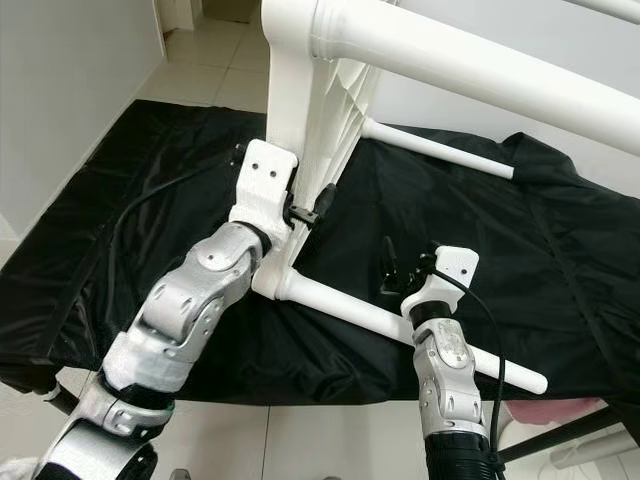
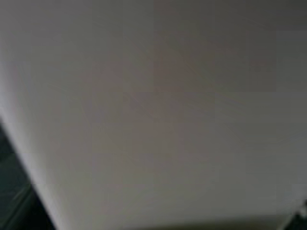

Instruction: Building children table

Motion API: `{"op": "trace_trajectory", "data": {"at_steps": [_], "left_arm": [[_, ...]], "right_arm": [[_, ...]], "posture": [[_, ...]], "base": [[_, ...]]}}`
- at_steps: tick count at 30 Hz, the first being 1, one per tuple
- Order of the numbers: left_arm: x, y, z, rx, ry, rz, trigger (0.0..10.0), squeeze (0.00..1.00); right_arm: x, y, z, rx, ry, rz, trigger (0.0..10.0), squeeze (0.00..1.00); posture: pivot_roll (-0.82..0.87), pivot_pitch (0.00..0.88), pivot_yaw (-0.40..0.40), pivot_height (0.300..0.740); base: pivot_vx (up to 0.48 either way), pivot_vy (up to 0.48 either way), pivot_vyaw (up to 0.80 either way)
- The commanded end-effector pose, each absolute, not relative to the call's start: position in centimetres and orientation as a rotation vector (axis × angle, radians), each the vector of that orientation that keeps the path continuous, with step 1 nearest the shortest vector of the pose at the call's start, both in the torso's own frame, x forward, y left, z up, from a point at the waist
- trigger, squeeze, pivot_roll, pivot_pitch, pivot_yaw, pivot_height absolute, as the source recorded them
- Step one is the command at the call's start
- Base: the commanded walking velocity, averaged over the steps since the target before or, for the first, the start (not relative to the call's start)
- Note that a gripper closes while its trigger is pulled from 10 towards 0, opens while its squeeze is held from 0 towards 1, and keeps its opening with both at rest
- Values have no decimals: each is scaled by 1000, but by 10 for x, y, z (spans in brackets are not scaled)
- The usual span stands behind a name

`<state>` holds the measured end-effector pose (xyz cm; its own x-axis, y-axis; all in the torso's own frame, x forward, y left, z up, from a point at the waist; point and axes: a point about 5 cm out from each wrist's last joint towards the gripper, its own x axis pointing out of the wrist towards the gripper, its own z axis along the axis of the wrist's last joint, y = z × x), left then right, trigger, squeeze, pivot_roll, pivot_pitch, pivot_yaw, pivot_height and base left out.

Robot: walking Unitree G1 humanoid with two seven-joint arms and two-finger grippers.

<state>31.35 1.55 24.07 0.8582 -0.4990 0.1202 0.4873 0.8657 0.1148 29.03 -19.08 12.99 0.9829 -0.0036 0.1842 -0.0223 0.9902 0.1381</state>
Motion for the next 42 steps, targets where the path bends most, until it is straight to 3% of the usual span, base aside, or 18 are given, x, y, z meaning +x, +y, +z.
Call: {"op": "trace_trajectory", "data": {"at_steps": [1, 11, 12, 13, 14, 15, 16, 39, 42], "left_arm": [[314, 10, 250, 72, -193, -490, 10000, 0], [322, 6, 253, 48, -223, -441, 10000, 0], [324, 8, 249, 32, -205, -434, 3882, 0], [324, 8, 249, 32, -205, -434, 3882, 0], [325, 11, 246, 26, -190, -428, 1137, 0], [327, 13, 244, 27, -181, -415, 1137, 0], [328, 15, 243, 25, -181, -406, 0, 0], [335, 50, 242, 88, -232, -330, 0, 0], [330, 69, 239, 116, -234, -271, 0, 0]], "right_arm": [[290, -194, 127, 140, -180, -14, 10000, 0], [290, -194, 127, 139, -183, -29, 10000, 0], [290, -195, 127, 139, -184, -35, 10000, 0], [290, -195, 127, 139, -184, -35, 10000, 0], [290, -196, 127, 139, -184, -39, 10000, 0], [290, -196, 127, 139, -185, -41, 10000, 0], [290, -196, 127, 139, -185, -41, 10000, 0], [292, -197, 126, 129, -179, -39, 10000, 0], [294, -197, 125, 124, -174, -34, 10000, 0]], "posture": [[10, 19, -53, 740], [-4, 19, -44, 740], [-5, 20, -44, 740], [-5, 20, -44, 740], [-4, 21, -44, 740], [-6, 21, -43, 740], [-6, 21, -43, 740], [17, 35, -65, 740], [22, 39, -68, 740]], "base": [[0, 0, 0], [0, 0, 0], [0, 0, 0], [0, 0, 0], [0, 0, 0], [0, 0, 0], [0, 0, 0], [0, 0, 0], [0, 0, 0]]}}
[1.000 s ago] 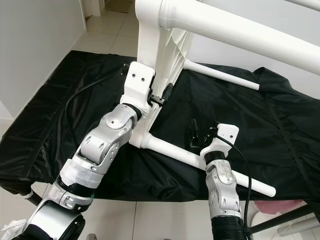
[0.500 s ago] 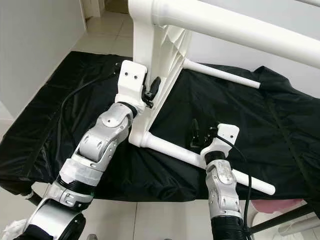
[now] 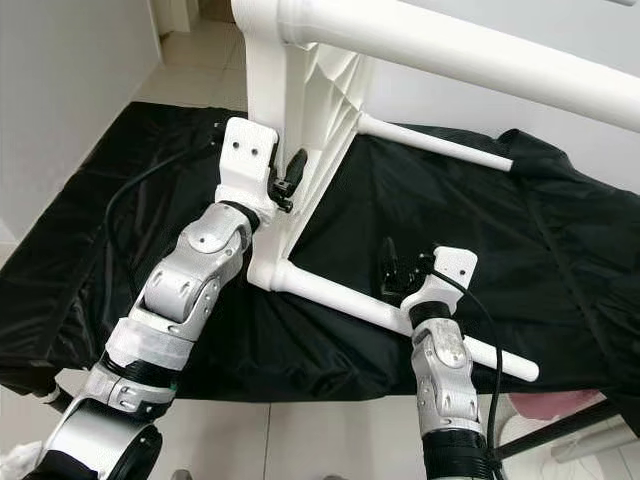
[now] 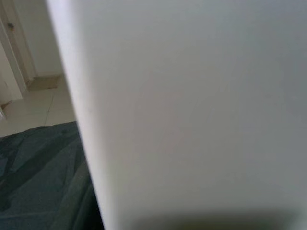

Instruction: Building children table

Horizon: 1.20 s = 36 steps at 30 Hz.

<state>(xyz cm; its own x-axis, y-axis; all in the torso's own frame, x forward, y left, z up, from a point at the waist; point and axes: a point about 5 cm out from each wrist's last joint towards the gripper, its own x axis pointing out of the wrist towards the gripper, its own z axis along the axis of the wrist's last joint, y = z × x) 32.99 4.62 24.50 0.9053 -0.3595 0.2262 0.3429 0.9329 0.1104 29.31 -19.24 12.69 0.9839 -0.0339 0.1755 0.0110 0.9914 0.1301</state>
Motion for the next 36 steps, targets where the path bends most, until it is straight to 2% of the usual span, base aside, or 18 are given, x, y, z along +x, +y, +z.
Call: {"op": "trace_trajectory", "data": {"at_steps": [1, 2, 6, 14, 18, 24, 29, 36], "left_arm": [[330, 69, 239, 116, -234, -271, 0, 0], [326, 90, 230, 133, -210, -199, 0, 0], [324, 97, 227, 131, -197, -174, 0, 0], [309, 144, 215, 151, -189, 6, 0, 0], [299, 156, 220, 164, -228, 71, 0, 0], [286, 161, 229, 161, -265, 116, 0, 0], [273, 156, 235, 164, -301, 103, 0, 0], [251, 137, 237, 184, -371, -16, 0, 0]], "right_arm": [[294, -197, 125, 124, -174, -34, 10000, 0], [295, -198, 125, 118, -172, -31, 10000, 0], [296, -198, 125, 117, -172, -30, 10000, 0], [302, -202, 125, 103, -165, -17, 10000, 0], [306, -203, 127, 97, -167, -9, 10000, 0], [312, -202, 130, 90, -173, 6, 10000, 0], [314, -202, 131, 87, -177, 11, 10000, 0], [317, -201, 129, 82, -170, 22, 10000, 0]], "posture": [[22, 39, -68, 740], [27, 42, -74, 740], [29, 42, -76, 740], [51, 42, -108, 740], [53, 40, -115, 740], [59, 41, -122, 740], [63, 45, -124, 740], [75, 50, -132, 740]], "base": [[0, 0, 0], [0, 0, 0], [0, 0, 0], [0, 0, 0], [0, 0, 0], [0, 0, 0], [0, 0, 0], [0, 0, 0]]}}
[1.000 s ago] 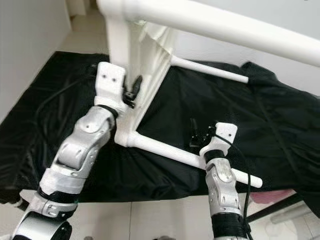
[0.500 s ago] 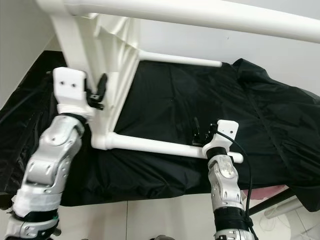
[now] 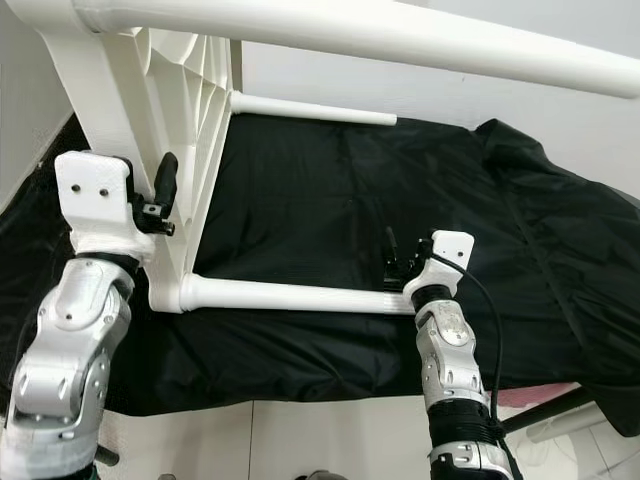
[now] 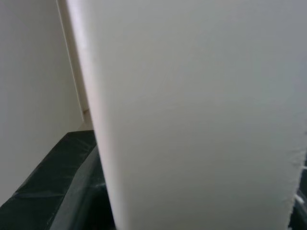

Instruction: Building children table

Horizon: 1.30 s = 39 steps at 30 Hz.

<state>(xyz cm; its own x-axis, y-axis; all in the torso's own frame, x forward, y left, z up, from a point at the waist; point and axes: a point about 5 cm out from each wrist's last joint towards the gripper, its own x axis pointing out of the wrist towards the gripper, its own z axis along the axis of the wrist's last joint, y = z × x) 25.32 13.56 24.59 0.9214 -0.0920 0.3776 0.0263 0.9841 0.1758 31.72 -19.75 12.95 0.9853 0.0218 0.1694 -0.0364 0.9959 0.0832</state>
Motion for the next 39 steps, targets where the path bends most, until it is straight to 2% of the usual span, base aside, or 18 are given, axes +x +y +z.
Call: {"op": "trace_trajectory", "data": {"at_steps": [1, 5, 6, 10, 11, 19, 20, 28, 35, 39], "left_arm": [[251, 137, 237, 184, -371, -16, 0, 0], [239, 132, 243, 192, -435, -60, 0, 0], [236, 130, 244, 198, -429, -80, 10000, 0], [236, 129, 244, 209, -427, -88, 10000, 0], [235, 130, 243, 198, -424, -87, 10000, 1000], [236, 132, 243, 198, -424, -92, 10000, 1000], [235, 132, 243, 224, -432, -100, 10000, 0], [226, 131, 240, 259, -450, -211, 10000, 0], [214, 134, 237, 301, -487, -214, 10000, 0], [197, 139, 230, 334, -480, -304, 10000, 0]], "right_arm": [[317, -201, 129, 82, -170, 22, 10000, 0], [319, -199, 126, 79, -162, 32, 10000, 0], [320, -199, 125, 78, -159, 34, 10000, 0], [320, -199, 125, 78, -158, 35, 10000, 0], [321, -197, 124, 79, -156, 39, 10000, 0], [321, -193, 122, 82, -156, 52, 10000, 0], [321, -192, 121, 82, -157, 56, 10000, 0], [317, -189, 117, 78, -162, 64, 10000, 0], [316, -190, 115, 76, -157, 67, 10000, 0], [317, -186, 111, 77, -146, 82, 10000, 0]], "posture": [[75, 50, -132, 740], [82, 50, -135, 740], [85, 50, -136, 740], [85, 50, -136, 740], [89, 50, -136, 740], [91, 51, -127, 740], [91, 51, -125, 740], [96, 54, -114, 740], [105, 58, -117, 740], [126, 61, -124, 740]], "base": [[0, 0, 0], [0, 0, 0], [0, 0, 0], [0, 0, 0], [0, 0, 0], [0, 0, 0], [0, 0, 0], [0, 0, 0], [0, 0, 0], [0, 0, 0]]}}
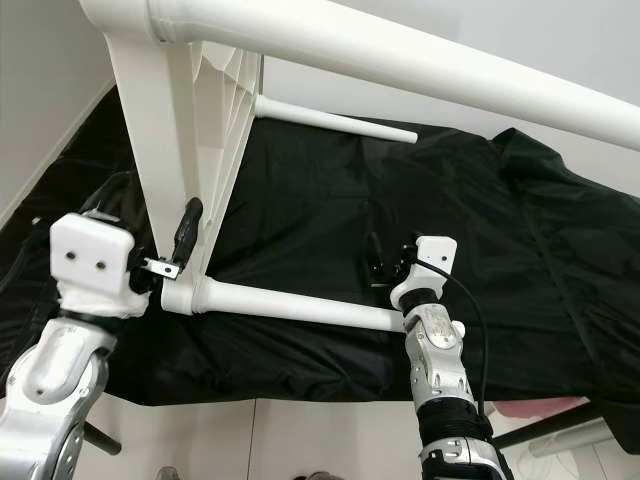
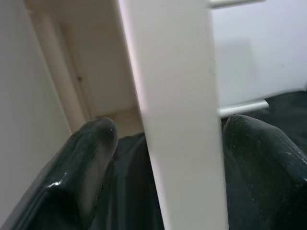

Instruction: Building children table

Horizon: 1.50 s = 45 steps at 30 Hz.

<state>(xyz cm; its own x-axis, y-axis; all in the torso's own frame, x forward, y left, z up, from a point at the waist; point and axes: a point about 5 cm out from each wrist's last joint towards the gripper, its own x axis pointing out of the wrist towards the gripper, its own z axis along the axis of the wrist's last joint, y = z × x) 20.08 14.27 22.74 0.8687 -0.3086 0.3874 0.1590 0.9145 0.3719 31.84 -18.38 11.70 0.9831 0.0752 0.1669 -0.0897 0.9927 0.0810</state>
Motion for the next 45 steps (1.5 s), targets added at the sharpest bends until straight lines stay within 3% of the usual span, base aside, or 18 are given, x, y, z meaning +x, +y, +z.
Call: {"op": "trace_trajectory", "data": {"at_steps": [1, 6, 16, 23, 31, 37, 45], "left_arm": [[197, 139, 230, 334, -480, -304, 10000, 0], [179, 141, 212, 433, -422, -470, 10000, 0], [173, 142, 189, 457, -354, -533, 10000, 0], [179, 143, 162, 439, -284, -556, 10000, 0], [190, 137, 150, 398, -269, -621, 10000, 0], [192, 125, 135, 259, -184, -752, 10000, 0], [202, 116, 136, 151, -177, -794, 10000, 0]], "right_arm": [[317, -186, 111, 77, -146, 82, 10000, 0], [318, -179, 110, 75, -147, 105, 10000, 0], [317, -177, 114, 33, -188, 112, 10000, 0], [298, -171, 113, -31, -256, 43, 10000, 0], [284, -169, 113, -45, -280, 26, 10000, 0], [278, -163, 113, -36, -294, 23, 10000, 0], [272, -159, 110, -38, -283, 4, 10000, 0]], "posture": [[126, 61, -124, 740], [150, 61, -134, 740], [152, 55, -137, 740], [138, 54, -125, 740], [107, 58, -108, 740], [86, 52, -95, 740], [69, 50, -86, 740]], "base": [[0, 0, 0], [0, 0, 0], [0, 0, 0], [0, 0, 0], [0, 0, 0], [0, 0, 0], [0, 0, 0]]}}
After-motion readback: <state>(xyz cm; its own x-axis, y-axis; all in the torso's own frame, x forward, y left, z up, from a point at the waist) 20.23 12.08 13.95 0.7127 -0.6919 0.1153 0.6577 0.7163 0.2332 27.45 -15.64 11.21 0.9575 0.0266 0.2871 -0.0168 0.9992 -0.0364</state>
